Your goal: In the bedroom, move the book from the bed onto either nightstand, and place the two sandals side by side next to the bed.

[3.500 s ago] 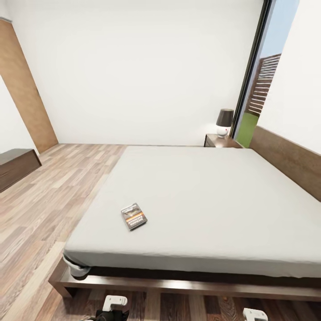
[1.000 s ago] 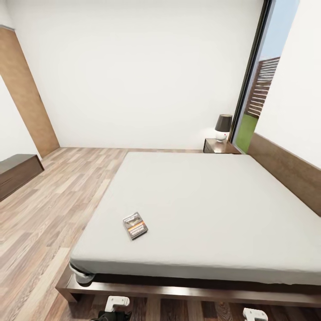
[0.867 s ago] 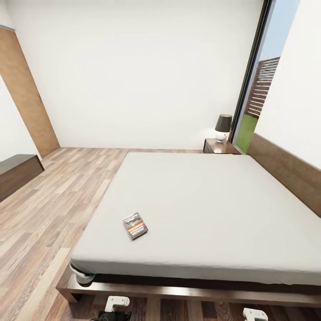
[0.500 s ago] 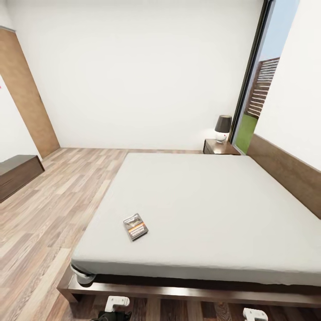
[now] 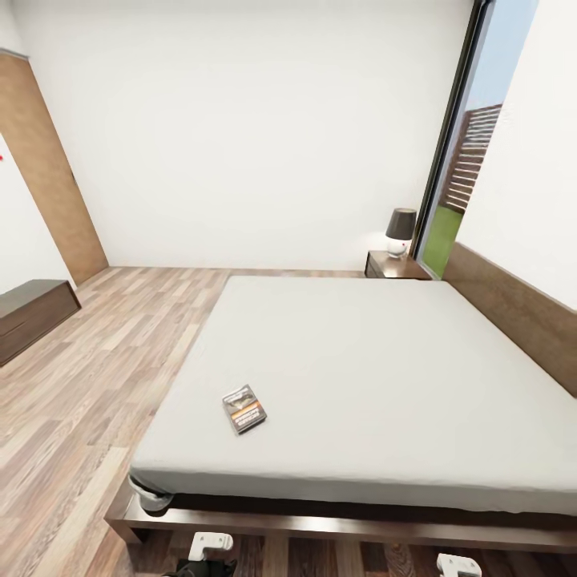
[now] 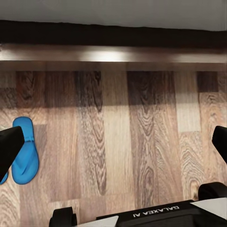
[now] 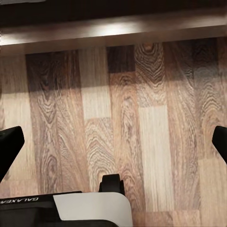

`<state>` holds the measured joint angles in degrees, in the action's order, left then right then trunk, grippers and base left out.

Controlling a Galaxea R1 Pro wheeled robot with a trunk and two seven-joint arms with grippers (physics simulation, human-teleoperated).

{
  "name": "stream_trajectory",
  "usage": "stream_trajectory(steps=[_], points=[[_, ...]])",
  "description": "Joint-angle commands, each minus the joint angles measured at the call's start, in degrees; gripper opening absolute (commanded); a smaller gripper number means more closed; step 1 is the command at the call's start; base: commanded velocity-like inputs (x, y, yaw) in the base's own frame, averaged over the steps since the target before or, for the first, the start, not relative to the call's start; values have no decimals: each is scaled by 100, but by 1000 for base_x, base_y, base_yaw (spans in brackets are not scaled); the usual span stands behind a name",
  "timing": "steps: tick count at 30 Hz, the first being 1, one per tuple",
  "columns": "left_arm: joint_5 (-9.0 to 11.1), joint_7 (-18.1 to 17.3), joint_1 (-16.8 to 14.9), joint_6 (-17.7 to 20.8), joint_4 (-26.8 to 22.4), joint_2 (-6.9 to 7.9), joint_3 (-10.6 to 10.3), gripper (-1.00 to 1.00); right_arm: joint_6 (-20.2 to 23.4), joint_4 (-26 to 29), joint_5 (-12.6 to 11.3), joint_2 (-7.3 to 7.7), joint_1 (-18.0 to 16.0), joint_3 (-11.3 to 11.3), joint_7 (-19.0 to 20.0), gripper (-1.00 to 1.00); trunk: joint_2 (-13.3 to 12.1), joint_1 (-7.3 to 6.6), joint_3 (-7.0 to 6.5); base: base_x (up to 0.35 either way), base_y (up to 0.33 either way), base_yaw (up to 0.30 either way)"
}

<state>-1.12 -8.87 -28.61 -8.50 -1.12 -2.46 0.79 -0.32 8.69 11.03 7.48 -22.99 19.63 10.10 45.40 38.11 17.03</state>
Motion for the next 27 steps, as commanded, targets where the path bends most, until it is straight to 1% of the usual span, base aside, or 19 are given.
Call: stream_trajectory(steps=[1, 11, 21, 27], points=[[-11, -14, -5, -20, 6, 0, 9, 100, -3, 1, 58, 0, -4, 50, 27, 100, -36, -22, -12, 0, 0, 0], [-11, -10, -6, -20, 6, 0, 9, 100, -3, -3, 58, 0, -4, 50, 28, 100, -437, -241, -191, 0, 0, 0], [-11, -13, -4, -20, 6, -9, 9, 100, -10, -195, 58, 0, -4, 50, 27, 100, -839, -461, -371, 0, 0, 0], [-11, -10, -5, -20, 6, -80, 9, 100, -12, -223, 61, -3, -4, 50, 34, 100, -1079, -593, -478, 0, 0, 0]])
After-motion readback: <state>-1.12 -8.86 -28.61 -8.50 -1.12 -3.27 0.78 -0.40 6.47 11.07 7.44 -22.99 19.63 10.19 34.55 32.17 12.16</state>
